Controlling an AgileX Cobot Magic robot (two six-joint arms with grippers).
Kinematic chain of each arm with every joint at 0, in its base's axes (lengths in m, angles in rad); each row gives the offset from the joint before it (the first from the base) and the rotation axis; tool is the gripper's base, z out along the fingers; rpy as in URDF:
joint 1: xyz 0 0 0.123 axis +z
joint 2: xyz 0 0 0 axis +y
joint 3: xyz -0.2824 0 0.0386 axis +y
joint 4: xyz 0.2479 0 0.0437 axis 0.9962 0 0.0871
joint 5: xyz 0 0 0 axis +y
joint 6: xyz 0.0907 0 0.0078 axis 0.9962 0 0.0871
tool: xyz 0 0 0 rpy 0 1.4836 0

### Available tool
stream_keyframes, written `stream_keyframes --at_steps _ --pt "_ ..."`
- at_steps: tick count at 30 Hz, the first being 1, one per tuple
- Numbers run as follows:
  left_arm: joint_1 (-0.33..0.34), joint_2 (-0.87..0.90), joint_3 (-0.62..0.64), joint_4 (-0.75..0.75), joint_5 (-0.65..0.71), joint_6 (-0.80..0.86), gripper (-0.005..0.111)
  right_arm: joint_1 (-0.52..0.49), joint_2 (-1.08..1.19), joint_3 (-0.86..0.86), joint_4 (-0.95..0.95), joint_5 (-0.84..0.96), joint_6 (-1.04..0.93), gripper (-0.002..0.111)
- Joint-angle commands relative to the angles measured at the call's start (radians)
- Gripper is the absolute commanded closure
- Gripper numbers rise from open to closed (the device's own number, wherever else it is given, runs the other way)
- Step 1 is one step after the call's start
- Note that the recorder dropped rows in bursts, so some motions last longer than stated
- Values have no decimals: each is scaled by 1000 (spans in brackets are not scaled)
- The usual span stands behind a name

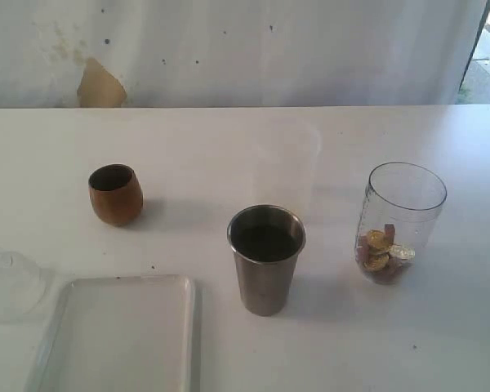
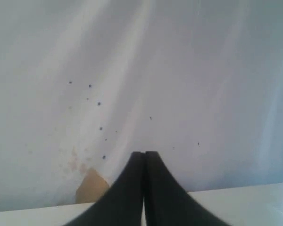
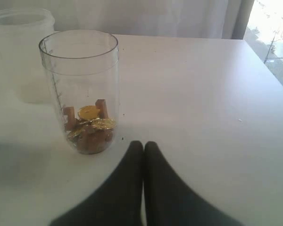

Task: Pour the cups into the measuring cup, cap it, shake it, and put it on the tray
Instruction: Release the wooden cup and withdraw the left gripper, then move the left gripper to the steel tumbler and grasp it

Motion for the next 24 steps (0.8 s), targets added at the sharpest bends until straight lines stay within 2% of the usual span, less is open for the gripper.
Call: stream_keyframes --at_steps 1,4,6,12,15,17,21,22,24 --pt "4 -106 55 -10 -4 2 107 2 -5 5 -6 0 5 108" --pt "4 -124 142 -29 48 2 107 2 -5 5 -6 0 5 108" --pt "4 -124 193 -70 17 2 107 2 -5 5 -6 0 5 108" --pt "4 -112 398 -263 -186 5 107 2 -5 5 -6 0 5 108" --pt "1 -62 492 -286 -317 -6 107 2 -5 5 -6 0 5 108" --pt "-15 -20 512 -284 -362 -37 107 2 -5 5 -6 0 5 108" --pt "-119 132 508 -159 -480 -68 107 2 -5 5 -6 0 5 108" --pt "-154 168 508 -98 -517 -99 107 2 -5 5 -6 0 5 108" --pt "-222 276 508 115 -641 -168 106 2 -5 5 -6 0 5 108"
